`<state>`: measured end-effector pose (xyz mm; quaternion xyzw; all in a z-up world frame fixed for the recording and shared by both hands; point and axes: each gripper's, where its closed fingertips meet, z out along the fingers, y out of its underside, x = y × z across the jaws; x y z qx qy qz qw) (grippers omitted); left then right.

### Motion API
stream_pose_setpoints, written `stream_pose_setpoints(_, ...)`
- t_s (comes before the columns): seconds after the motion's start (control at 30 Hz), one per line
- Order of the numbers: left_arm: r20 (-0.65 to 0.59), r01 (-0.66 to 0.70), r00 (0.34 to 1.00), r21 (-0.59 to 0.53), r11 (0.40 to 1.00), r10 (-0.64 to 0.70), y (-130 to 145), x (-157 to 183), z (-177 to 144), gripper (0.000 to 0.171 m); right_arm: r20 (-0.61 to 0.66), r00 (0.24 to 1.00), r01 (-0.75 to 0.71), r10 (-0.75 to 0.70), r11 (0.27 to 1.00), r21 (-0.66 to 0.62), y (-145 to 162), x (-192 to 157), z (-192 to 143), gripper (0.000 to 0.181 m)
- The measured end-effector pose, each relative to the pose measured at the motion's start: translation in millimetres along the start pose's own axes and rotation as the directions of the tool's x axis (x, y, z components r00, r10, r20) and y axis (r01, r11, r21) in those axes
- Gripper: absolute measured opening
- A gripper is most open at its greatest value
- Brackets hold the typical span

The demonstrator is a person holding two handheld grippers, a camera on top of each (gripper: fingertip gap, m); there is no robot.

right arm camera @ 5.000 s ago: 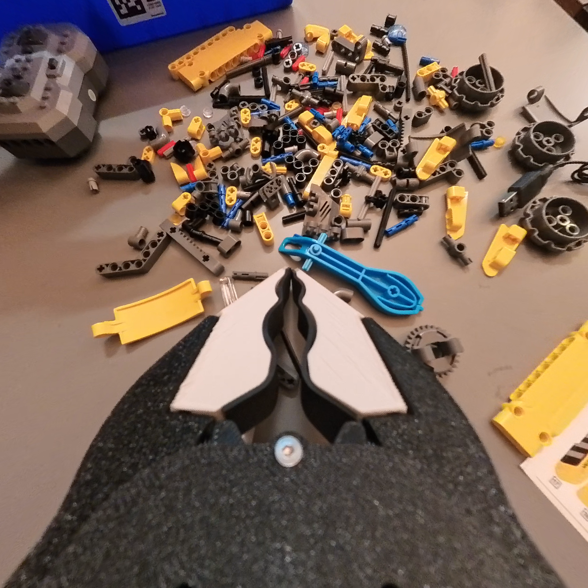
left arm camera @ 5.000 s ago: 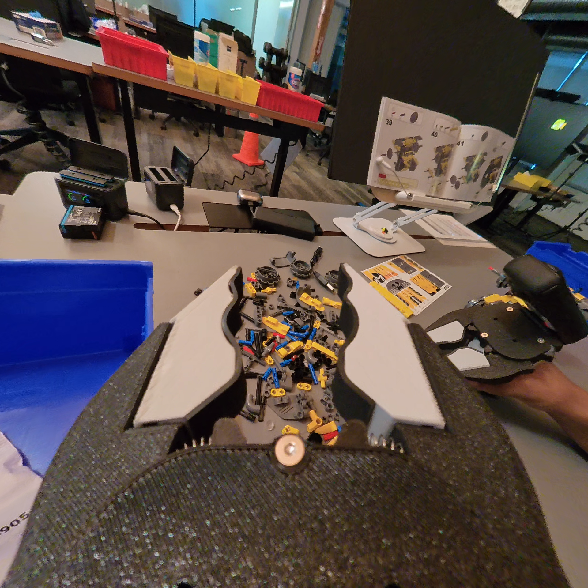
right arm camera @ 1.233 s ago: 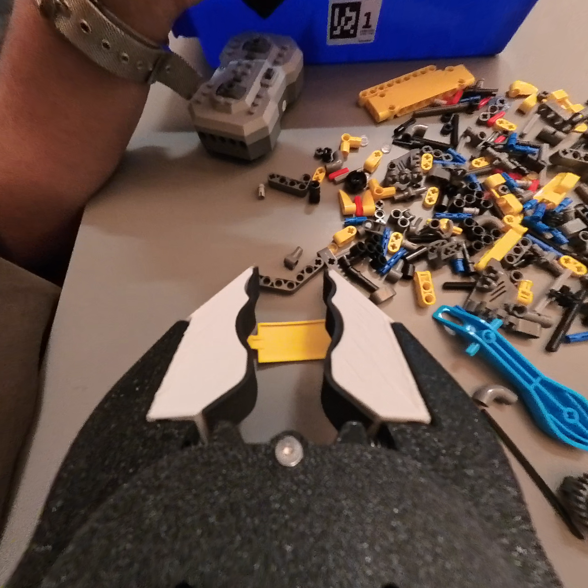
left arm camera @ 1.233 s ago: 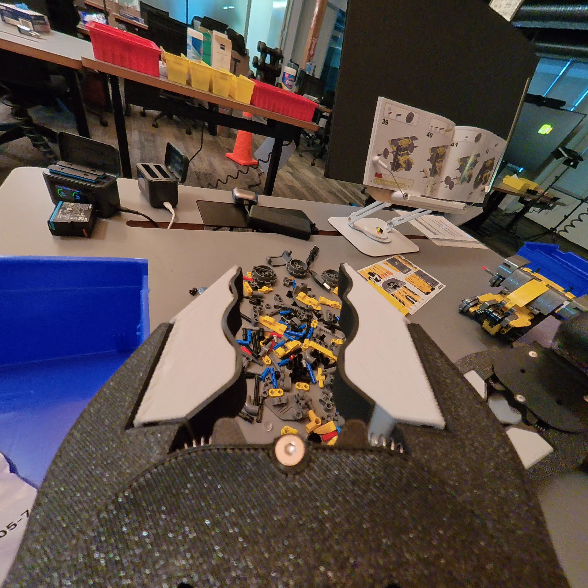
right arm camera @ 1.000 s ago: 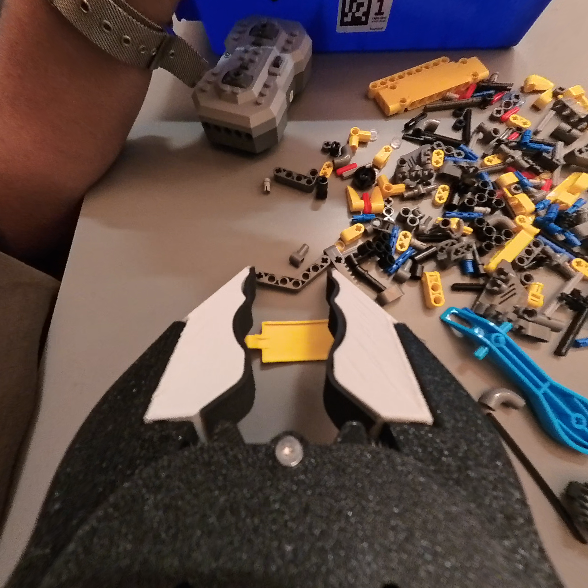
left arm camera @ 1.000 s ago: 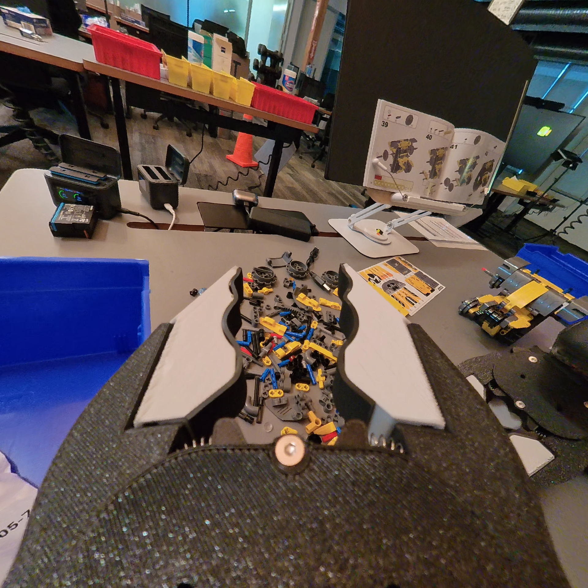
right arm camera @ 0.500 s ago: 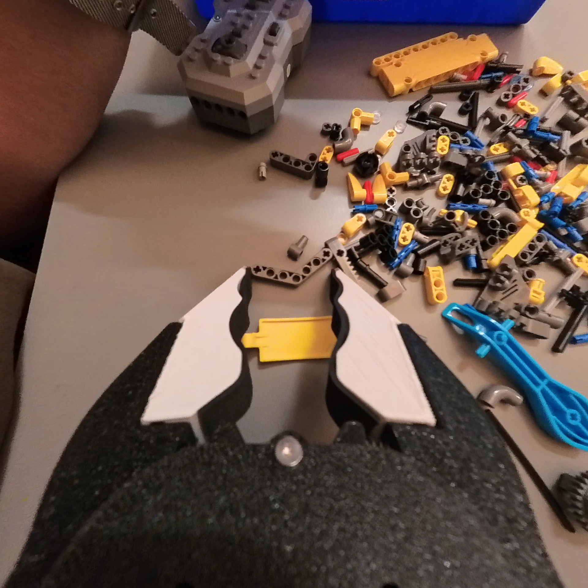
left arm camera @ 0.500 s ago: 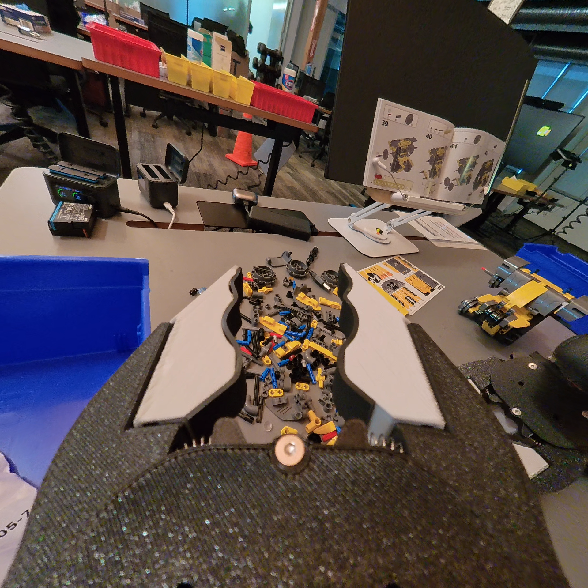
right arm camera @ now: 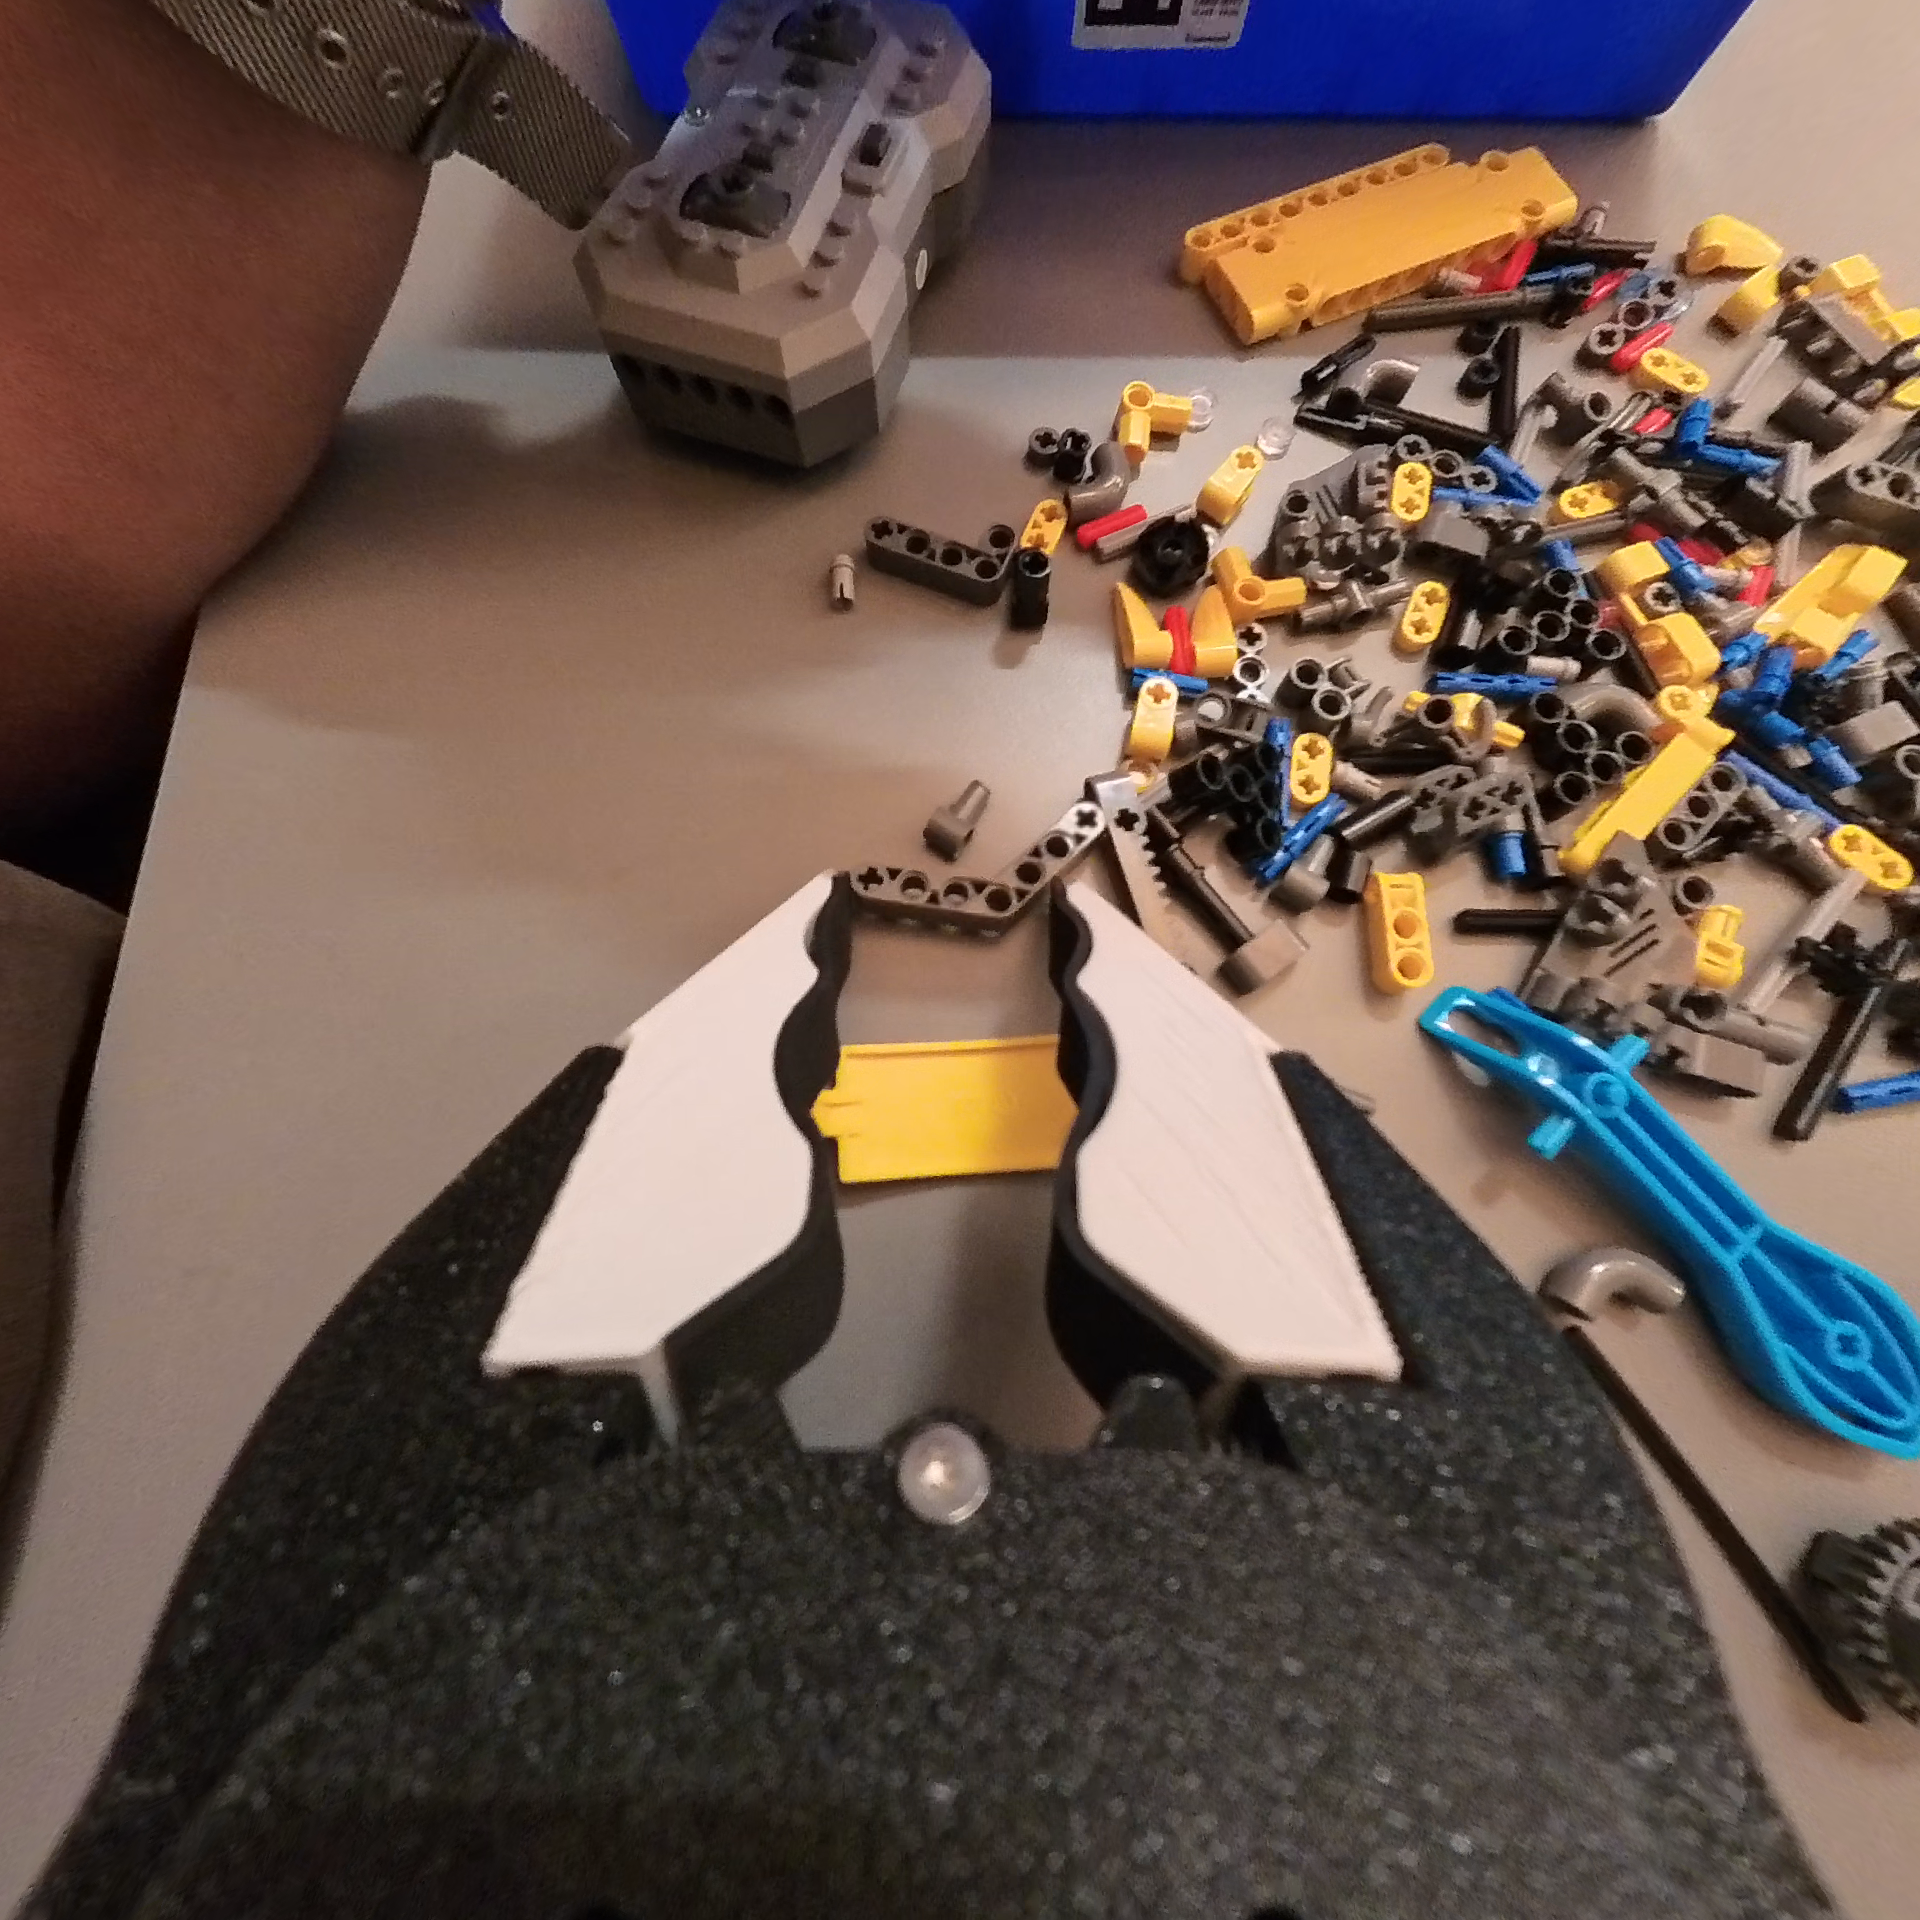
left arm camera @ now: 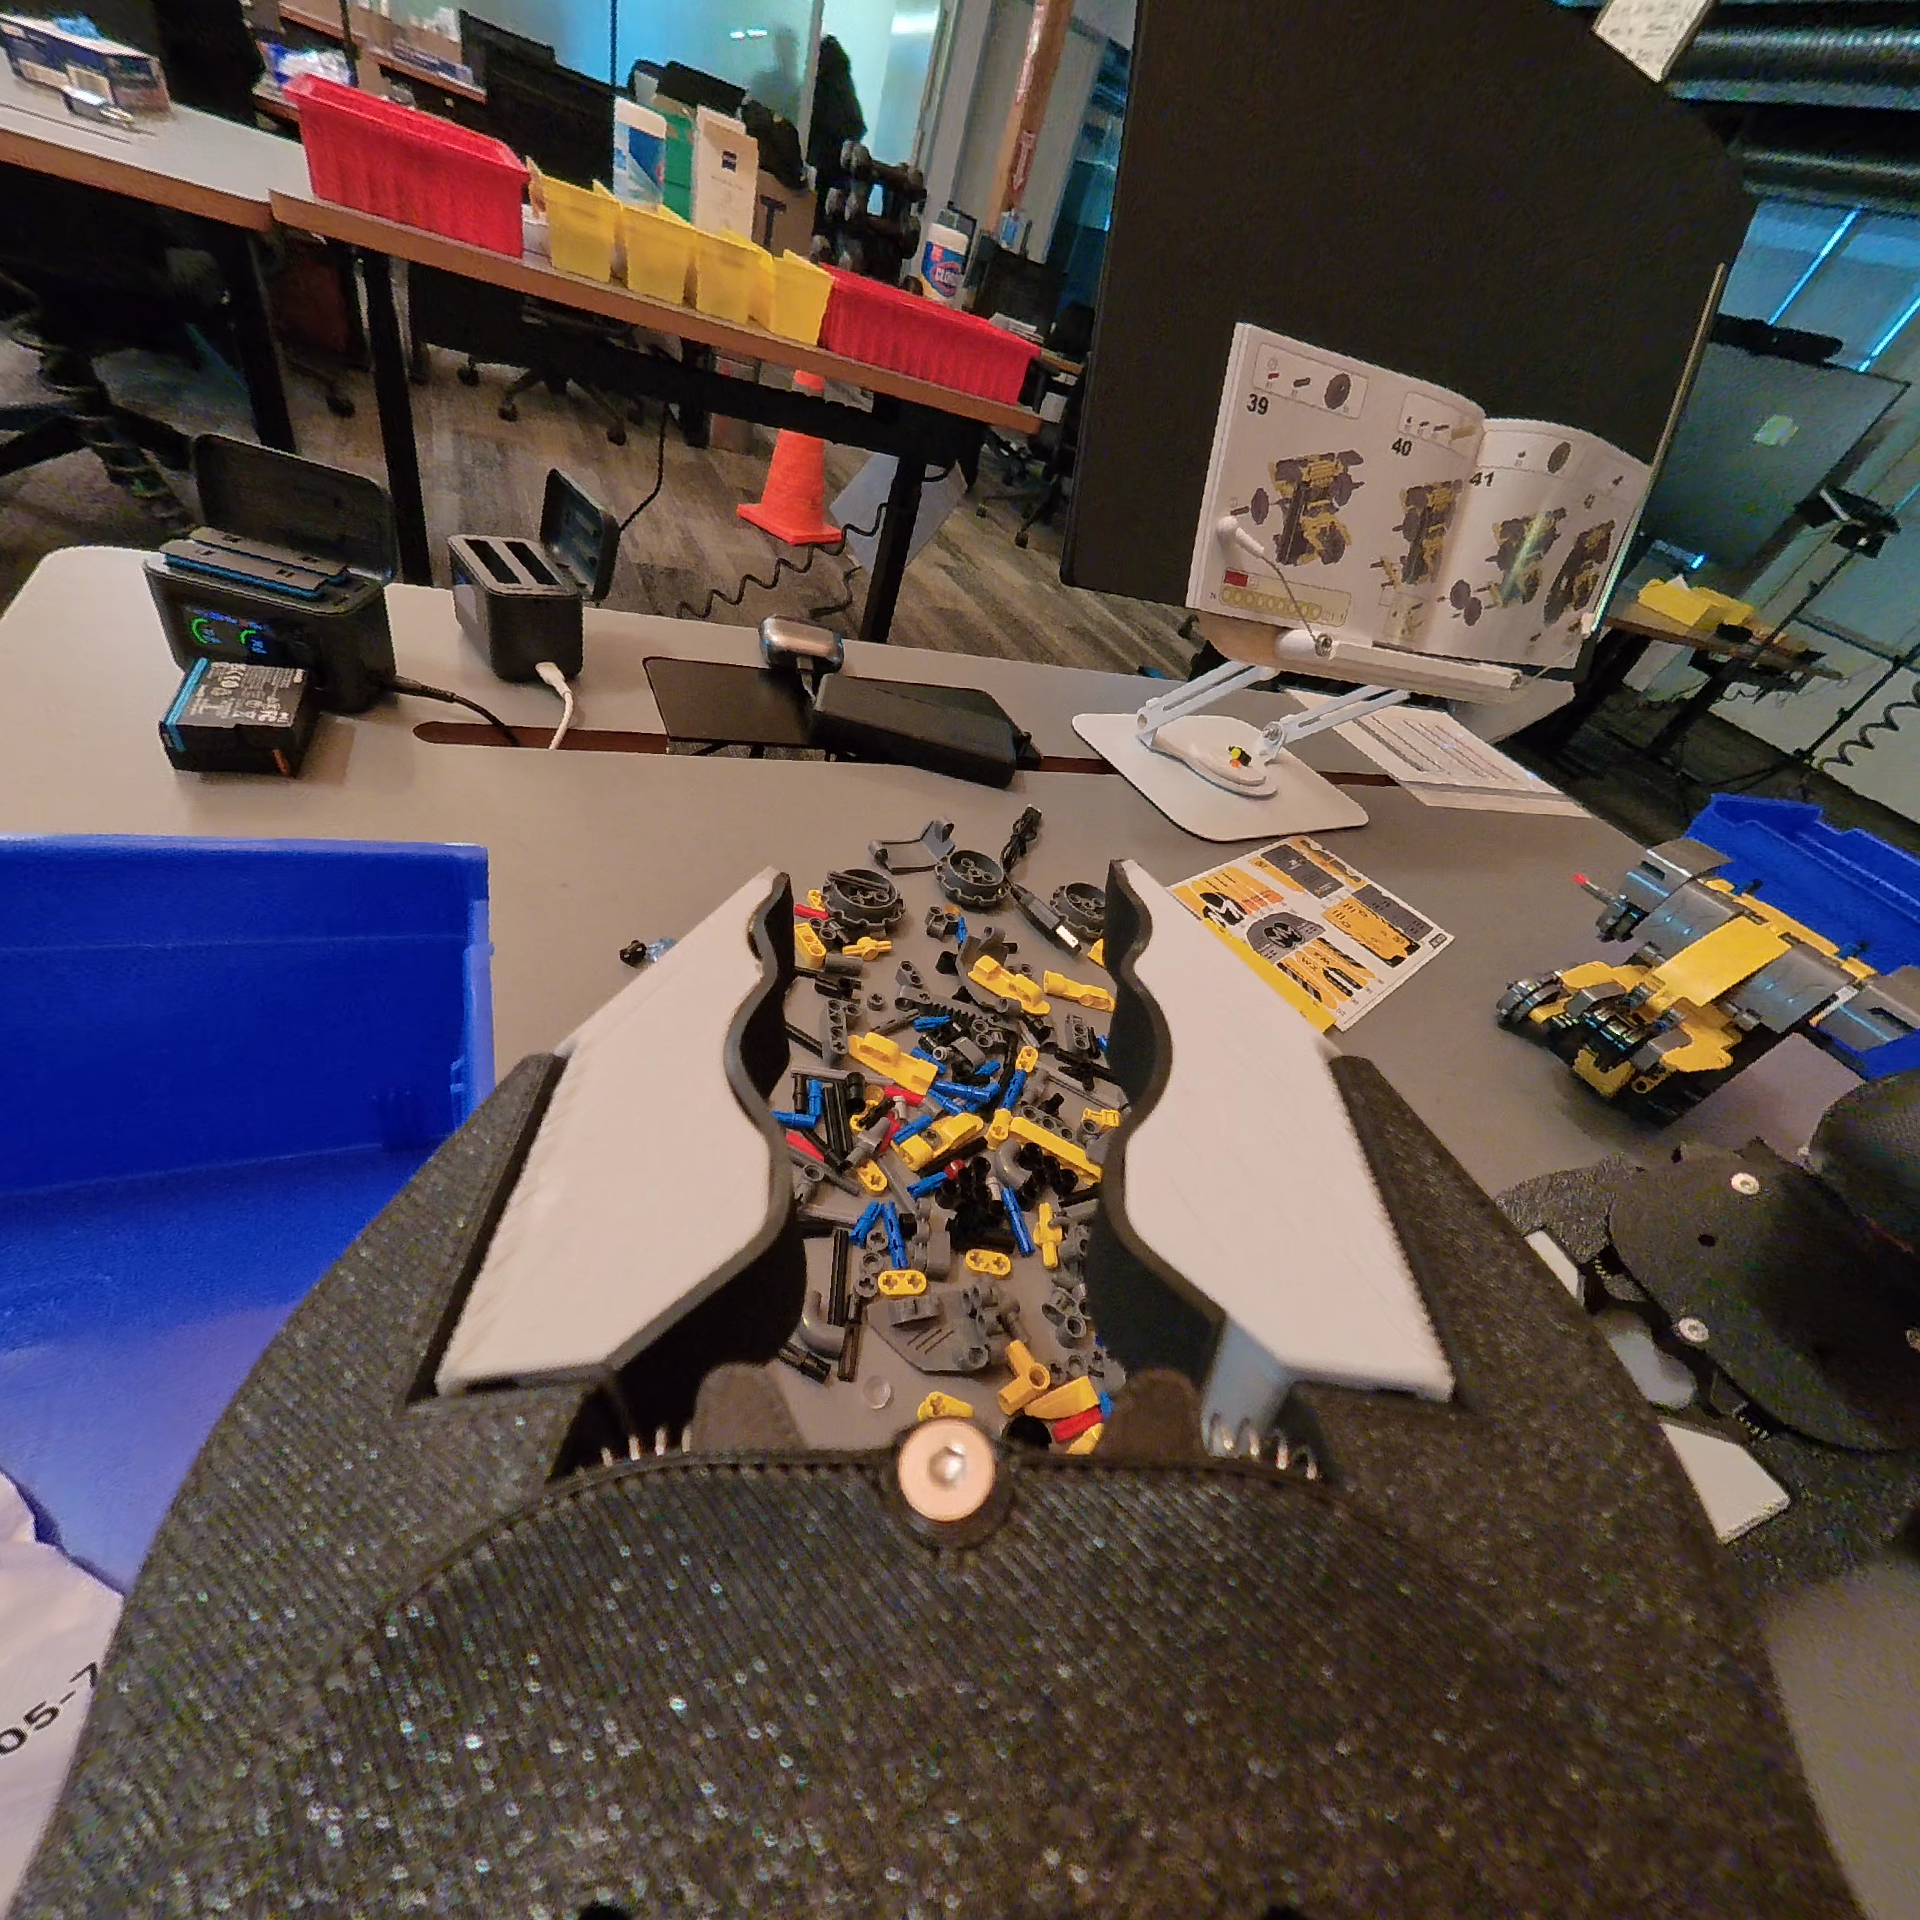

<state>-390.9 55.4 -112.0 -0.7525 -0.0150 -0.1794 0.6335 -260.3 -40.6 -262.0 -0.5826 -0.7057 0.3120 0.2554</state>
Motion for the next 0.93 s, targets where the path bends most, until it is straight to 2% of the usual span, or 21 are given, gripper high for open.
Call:
stream_pose_setpoints(0.33,0.001,0.001,1.0,0.001,1.0,-0.001,0,-1,0,0.059,0.026,0.999,-0.029,0.028,0.999,0.045,-7,-1,-5,0.037)
stream_pose_setpoints(0.67,0.003,0.001,1.0,0.005,1.0,-0.001,-1,-1,-1,0.059,-0.023,0.999,-0.04,0.041,0.997,0.06,-8,13,-14,0.036)
stream_pose_setpoints(0.93,0.047,-0.027,0.999,0.09,0.996,0.023,-16,-5,-11,0.058,-0.009,0.999,-0.046,0.047,0.998,0.051,-6,13,-14,0.036)
